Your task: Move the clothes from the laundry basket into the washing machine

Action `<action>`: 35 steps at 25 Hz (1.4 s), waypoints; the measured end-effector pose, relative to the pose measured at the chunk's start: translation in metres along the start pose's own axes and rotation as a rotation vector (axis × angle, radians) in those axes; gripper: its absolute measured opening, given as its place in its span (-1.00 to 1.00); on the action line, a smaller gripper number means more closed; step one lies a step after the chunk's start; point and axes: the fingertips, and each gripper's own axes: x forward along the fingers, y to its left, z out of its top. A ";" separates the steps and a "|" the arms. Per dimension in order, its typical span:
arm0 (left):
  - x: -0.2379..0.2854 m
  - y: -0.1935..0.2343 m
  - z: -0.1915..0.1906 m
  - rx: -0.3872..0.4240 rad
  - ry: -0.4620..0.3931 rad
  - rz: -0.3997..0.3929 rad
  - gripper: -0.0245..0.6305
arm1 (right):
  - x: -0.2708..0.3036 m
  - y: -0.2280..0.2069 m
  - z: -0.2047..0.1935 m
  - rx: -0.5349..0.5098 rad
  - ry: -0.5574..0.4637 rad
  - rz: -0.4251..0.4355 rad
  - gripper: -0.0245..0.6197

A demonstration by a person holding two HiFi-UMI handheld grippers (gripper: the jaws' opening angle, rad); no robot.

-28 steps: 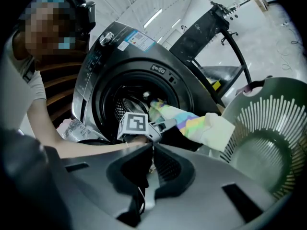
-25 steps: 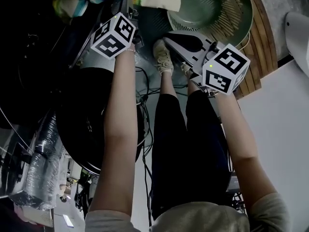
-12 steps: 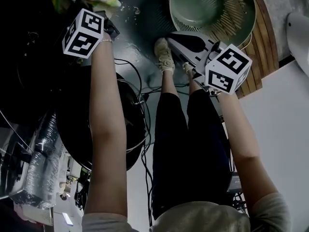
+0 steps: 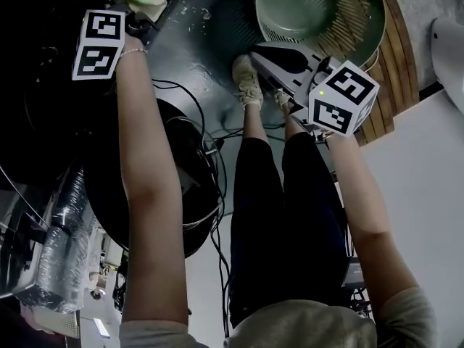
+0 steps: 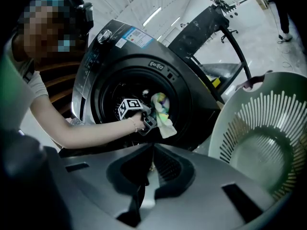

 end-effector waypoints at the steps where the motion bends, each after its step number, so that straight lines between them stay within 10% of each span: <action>1: 0.002 -0.001 -0.015 -0.023 0.051 -0.012 -0.26 | 0.000 0.001 -0.001 0.002 0.001 0.001 -0.87; 9: -0.042 -0.009 -0.041 -0.024 0.103 -0.003 -0.21 | -0.003 0.003 -0.004 -0.002 -0.017 -0.011 -0.87; 18: -0.055 -0.039 -0.135 -0.012 0.357 -0.091 -0.21 | 0.001 0.005 -0.001 0.006 -0.042 -0.009 -0.87; 20: -0.047 -0.036 -0.129 0.019 0.344 -0.073 -0.28 | 0.001 0.002 0.001 0.008 -0.049 -0.014 -0.87; 22: -0.038 -0.032 -0.119 0.046 0.321 -0.069 -0.84 | 0.001 0.000 0.002 0.010 -0.052 -0.021 -0.87; 35: 0.034 0.014 -0.020 0.160 0.065 0.045 -0.85 | 0.009 -0.004 0.002 0.025 -0.068 -0.020 -0.88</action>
